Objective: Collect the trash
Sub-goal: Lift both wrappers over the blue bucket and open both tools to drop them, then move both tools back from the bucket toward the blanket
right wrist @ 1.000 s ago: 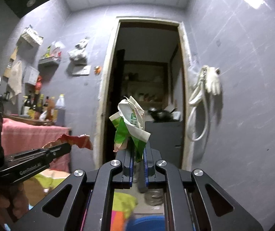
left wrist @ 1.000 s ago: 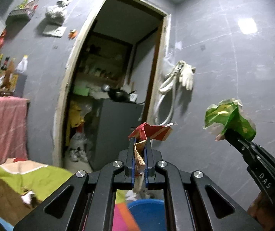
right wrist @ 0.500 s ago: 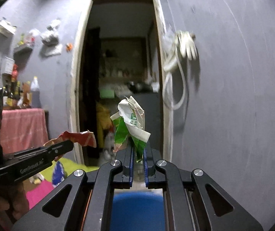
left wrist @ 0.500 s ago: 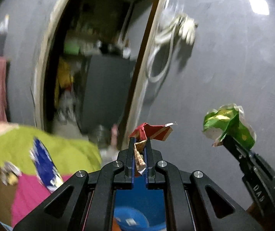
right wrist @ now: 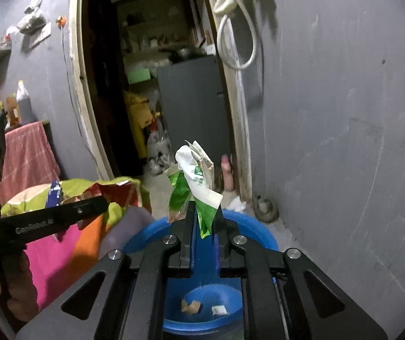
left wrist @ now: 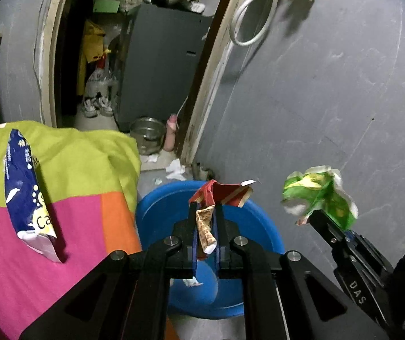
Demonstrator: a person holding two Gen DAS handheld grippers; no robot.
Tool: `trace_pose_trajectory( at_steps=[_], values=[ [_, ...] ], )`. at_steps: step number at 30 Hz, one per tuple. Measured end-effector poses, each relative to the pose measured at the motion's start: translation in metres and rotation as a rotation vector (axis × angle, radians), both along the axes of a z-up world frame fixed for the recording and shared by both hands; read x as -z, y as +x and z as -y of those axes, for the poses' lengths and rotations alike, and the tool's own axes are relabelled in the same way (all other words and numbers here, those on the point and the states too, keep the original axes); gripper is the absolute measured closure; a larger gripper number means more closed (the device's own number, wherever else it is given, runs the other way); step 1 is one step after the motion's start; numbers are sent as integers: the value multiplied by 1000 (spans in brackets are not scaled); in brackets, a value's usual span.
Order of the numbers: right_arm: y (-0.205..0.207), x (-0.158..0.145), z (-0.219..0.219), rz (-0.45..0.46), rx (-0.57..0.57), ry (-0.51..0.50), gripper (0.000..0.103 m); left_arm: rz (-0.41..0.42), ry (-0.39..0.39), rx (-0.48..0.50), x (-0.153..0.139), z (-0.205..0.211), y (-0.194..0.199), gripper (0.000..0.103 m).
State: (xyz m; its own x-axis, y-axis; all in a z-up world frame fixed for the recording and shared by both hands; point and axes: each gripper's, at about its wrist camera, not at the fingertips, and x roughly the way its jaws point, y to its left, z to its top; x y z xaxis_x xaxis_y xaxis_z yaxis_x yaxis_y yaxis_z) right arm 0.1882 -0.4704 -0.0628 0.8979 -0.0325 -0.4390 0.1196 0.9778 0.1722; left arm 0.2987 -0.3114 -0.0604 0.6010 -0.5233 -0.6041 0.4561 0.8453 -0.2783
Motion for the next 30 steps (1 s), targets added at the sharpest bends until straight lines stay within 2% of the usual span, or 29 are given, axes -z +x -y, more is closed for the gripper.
trace_pose_trajectory(
  at_steps=[2, 5, 10, 13, 17, 20, 23, 25, 26, 28, 30],
  values=[
    [3, 4, 2, -16, -3, 12, 91, -15, 1, -2, 4, -1, 2, 93],
    [7, 7, 5, -25, -7, 28, 75, -38, -8, 1, 6, -2, 4, 85],
    [8, 4, 5, -17, -9, 36, 75, -29, -24, -3, -4, -13, 1, 84],
    [1, -8, 1, 27, -4, 21, 72, 28, -53, -12, -16, -24, -10, 73],
    [-16, -34, -6, 117, 2, -2, 52, 122, -72, -35, -42, -43, -28, 69],
    [-26, -55, -15, 170, -1, -33, 47, 177, -99, -57, -60, -59, -40, 55],
    [-39, -76, -27, 236, -11, -49, 26, 245, -124, -86, -80, -82, -56, 43],
    [-46, -88, -35, 270, -19, -57, 24, 289, -129, -109, -92, -97, -65, 36],
    [-50, -94, -41, 285, -20, -64, 22, 307, -133, -120, -96, -103, -69, 30],
    [-56, -103, -49, 310, -8, -79, 15, 343, -144, -146, -105, -118, -80, 23],
    [-63, -112, -59, 344, -5, -86, 0, 381, -153, -176, -114, -136, -91, 15]
  ],
)
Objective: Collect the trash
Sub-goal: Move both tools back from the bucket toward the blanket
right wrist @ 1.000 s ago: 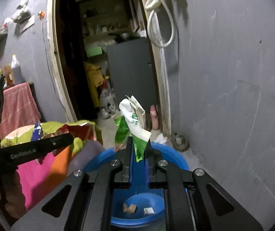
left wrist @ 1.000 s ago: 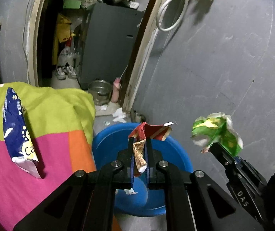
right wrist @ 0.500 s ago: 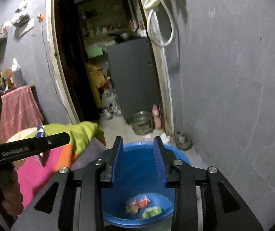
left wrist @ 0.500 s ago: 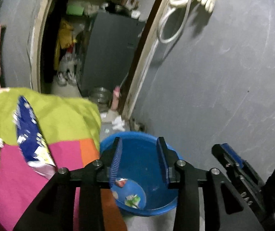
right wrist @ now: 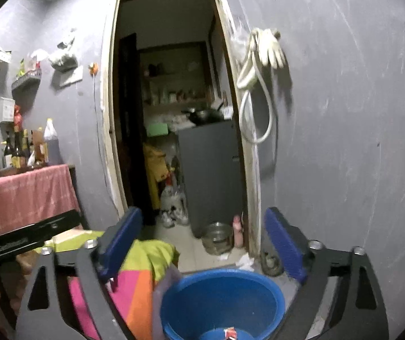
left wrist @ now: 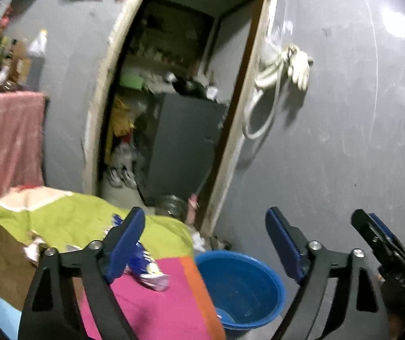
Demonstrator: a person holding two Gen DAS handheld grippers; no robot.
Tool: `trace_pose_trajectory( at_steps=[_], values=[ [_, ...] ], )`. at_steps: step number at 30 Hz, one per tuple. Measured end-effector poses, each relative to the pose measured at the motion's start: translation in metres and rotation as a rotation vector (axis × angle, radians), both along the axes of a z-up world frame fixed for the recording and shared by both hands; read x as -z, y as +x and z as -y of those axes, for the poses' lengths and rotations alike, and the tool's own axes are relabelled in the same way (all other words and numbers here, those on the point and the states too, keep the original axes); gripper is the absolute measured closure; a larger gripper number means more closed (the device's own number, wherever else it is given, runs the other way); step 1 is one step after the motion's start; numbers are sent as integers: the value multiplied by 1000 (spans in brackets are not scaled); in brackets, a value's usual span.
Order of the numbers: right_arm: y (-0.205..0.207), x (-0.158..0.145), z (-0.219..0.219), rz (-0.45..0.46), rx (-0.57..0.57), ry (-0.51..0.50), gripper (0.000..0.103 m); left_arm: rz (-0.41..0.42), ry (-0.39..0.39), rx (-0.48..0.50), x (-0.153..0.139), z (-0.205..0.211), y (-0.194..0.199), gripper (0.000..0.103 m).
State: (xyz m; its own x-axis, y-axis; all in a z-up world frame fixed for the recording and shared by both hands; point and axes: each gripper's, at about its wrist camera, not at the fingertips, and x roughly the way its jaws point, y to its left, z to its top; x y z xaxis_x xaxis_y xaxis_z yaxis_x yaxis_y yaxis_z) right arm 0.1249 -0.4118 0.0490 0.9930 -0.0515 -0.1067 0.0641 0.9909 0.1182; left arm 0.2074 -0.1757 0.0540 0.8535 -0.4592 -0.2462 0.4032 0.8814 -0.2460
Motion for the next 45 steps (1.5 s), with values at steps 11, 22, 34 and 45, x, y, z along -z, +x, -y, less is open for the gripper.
trace_pose_trajectory(
  at_steps=[11, 22, 34, 45],
  values=[
    [-24, -26, -63, 129, -67, -44, 0, 84, -30, -135, -16, -91, -54, 2],
    [-40, -11, -120, 190, -163, -24, 0, 103, 46, -251, 7, -149, -96, 2],
    [-31, 33, -147, 68, -209, -109, 0, -106, 73, -230, 72, -165, -95, 2],
    [-5, 72, -133, -97, -256, -106, 0, -306, 86, -154, 109, -147, -63, 3]
  ],
)
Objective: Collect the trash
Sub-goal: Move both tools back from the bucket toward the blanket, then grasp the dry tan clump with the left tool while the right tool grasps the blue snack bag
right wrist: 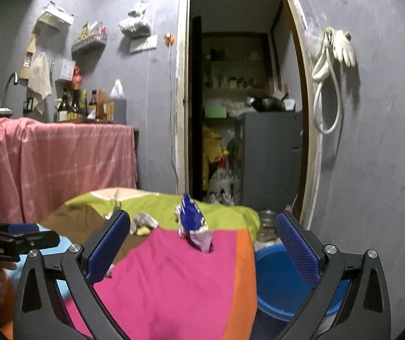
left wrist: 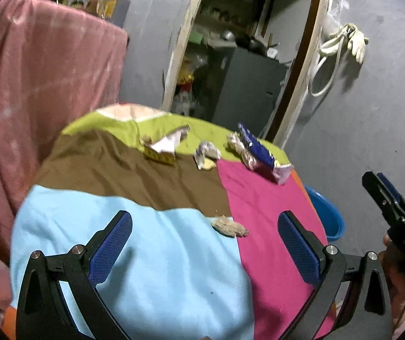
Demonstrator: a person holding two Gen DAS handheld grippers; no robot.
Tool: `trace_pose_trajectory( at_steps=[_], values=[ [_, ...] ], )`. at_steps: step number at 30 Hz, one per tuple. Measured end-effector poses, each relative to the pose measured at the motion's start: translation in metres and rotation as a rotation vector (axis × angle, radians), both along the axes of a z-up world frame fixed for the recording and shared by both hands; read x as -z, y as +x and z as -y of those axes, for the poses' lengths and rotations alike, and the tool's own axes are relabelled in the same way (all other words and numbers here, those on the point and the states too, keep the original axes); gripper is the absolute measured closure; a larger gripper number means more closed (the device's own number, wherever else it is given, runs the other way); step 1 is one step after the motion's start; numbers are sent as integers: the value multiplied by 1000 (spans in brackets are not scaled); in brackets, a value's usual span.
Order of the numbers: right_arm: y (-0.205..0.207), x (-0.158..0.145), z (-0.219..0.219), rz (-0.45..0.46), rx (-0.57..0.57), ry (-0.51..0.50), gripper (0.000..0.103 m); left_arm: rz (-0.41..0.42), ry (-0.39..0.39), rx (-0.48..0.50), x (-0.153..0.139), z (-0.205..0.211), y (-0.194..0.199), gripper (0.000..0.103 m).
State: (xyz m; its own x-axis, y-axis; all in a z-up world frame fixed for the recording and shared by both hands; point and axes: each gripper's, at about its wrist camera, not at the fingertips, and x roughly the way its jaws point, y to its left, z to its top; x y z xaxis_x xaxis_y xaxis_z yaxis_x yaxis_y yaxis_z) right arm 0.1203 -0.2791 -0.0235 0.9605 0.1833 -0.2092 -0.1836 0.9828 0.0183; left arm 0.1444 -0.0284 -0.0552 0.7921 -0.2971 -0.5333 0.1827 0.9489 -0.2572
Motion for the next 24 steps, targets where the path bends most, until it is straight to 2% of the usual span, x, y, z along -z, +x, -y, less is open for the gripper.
trace_pose_trajectory(
  at_steps=[1, 4, 10, 12, 16, 21, 24],
  values=[
    [4, 4, 2, -17, -2, 0, 0, -21, 0, 8, 3, 2, 4, 4],
    [14, 15, 6, -71, -14, 9, 0, -68, 6, 38, 10, 6, 13, 13],
    [30, 31, 9, -130, -40, 16, 5, -132, 64, 94, 22, 22, 27, 38],
    [35, 34, 8, -143, -51, 14, 10, -154, 78, 118, 25, 27, 32, 49],
    [44, 41, 8, -172, -67, 18, 14, -175, 104, 141, 28, 33, 41, 54],
    [51, 47, 10, -190, -81, 27, 14, -196, 132, 176, 34, 42, 50, 68],
    [54, 49, 11, -199, -90, 34, 14, -198, 149, 188, 36, 45, 54, 68]
  ],
)
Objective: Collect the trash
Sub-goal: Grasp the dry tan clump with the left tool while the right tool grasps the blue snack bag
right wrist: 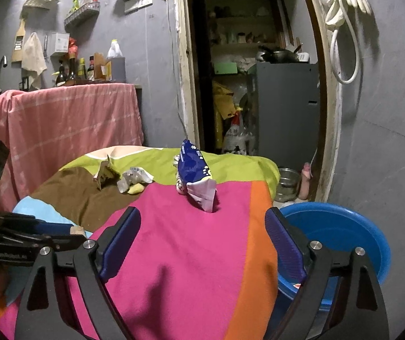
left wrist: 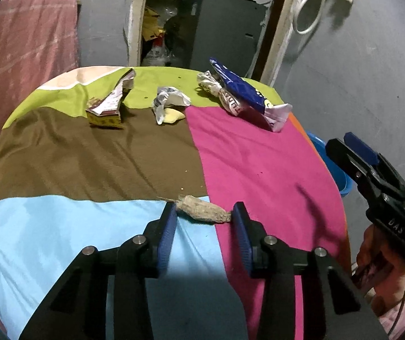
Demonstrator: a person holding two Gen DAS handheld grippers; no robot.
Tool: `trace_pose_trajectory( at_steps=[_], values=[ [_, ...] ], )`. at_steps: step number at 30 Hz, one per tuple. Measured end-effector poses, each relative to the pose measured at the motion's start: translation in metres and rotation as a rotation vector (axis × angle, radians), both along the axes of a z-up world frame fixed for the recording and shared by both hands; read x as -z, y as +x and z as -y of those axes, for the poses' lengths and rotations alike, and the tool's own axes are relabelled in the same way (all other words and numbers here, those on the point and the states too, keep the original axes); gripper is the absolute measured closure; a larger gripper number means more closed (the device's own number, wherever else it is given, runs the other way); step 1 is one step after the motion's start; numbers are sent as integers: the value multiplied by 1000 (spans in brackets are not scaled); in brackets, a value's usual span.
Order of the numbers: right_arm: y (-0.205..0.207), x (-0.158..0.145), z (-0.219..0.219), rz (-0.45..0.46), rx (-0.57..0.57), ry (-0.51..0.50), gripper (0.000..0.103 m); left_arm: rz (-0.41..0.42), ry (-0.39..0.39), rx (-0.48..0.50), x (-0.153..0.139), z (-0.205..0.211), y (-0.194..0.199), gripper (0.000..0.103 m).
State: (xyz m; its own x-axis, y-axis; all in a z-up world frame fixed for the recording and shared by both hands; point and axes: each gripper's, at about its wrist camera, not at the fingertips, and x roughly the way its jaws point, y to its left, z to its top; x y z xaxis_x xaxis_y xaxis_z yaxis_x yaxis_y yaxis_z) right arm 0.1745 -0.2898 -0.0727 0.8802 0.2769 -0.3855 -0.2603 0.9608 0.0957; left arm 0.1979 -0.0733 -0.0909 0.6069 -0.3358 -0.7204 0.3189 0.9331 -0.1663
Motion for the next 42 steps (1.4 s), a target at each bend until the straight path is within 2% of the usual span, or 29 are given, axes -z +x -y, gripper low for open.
trace_pose_trajectory(
  at_steps=[6, 18, 26, 30, 34, 36, 42],
  values=[
    [7, 6, 2, -18, -8, 6, 14, -18, 20, 21, 3, 8, 13, 74],
    [21, 10, 6, -44, -16, 16, 14, -18, 26, -13, 1, 11, 36, 74],
    [49, 8, 7, -71, -37, 15, 14, -47, -49, -36, -3, 0, 45, 73],
    [75, 7, 8, -123, -60, 35, 17, -60, -81, -39, -6, -6, 48, 72],
    [97, 8, 5, -184, -93, 27, 26, -61, -111, -40, -9, -6, 46, 70],
    [104, 9, 3, -218, -118, 14, 35, -70, -135, -46, -8, -8, 48, 69],
    [113, 8, -6, -238, -158, -56, 35, -84, -174, -81, -10, -11, 52, 68]
  ],
)
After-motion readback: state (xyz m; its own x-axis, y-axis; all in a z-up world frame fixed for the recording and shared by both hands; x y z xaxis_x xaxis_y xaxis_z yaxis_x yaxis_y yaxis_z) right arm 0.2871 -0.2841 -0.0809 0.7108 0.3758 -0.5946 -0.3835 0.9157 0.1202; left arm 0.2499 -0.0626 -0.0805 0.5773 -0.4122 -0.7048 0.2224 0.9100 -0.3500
